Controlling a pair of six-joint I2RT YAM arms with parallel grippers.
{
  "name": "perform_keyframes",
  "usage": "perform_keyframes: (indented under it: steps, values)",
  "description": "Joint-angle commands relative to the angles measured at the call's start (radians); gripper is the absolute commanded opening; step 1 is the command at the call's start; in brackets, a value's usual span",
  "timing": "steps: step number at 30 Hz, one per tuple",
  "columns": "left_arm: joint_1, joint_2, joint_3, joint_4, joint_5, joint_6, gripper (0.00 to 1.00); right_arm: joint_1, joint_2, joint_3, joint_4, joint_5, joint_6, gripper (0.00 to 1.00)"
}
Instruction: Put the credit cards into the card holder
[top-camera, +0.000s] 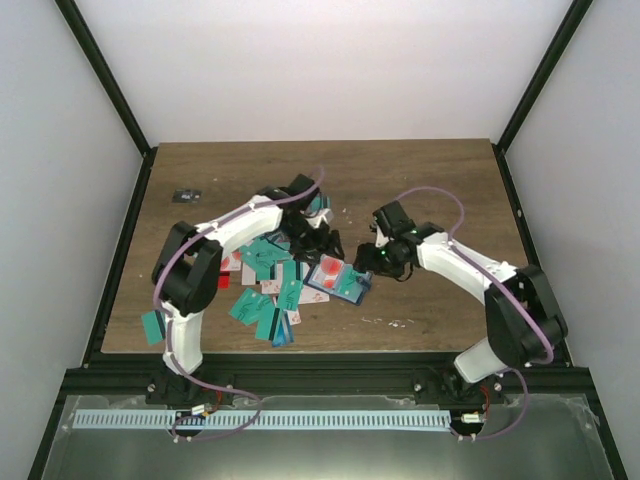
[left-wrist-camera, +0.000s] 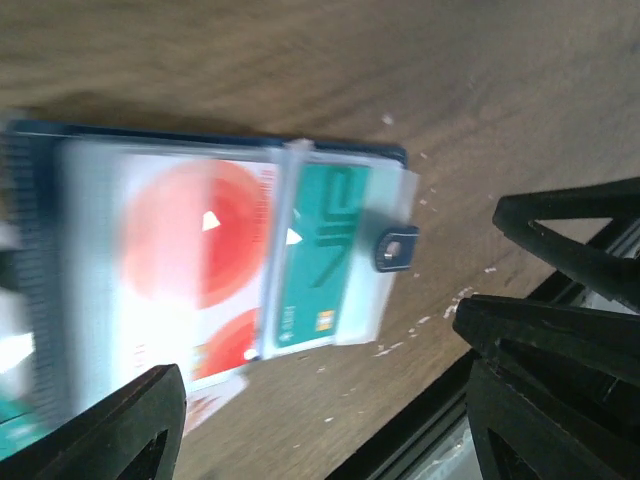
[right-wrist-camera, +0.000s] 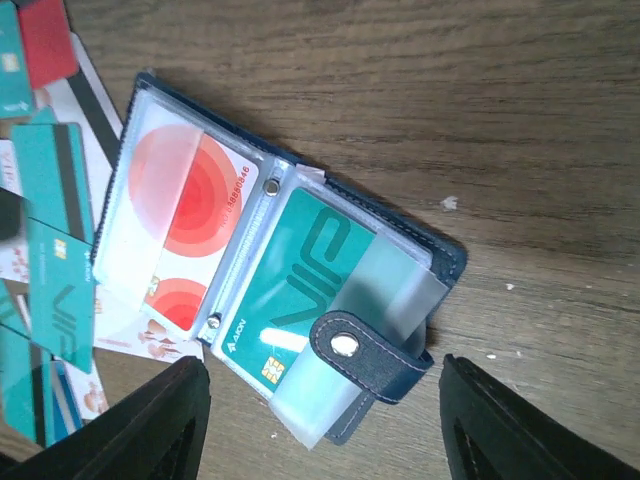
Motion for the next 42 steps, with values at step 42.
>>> perform_keyframes:
  steps: [42]
  values:
    - [0.250,-0.201,-0.285,0.071,-0.114,0.109,0.67,0.276,0.354,0.327,-0.377,0.566,0.059,0.34]
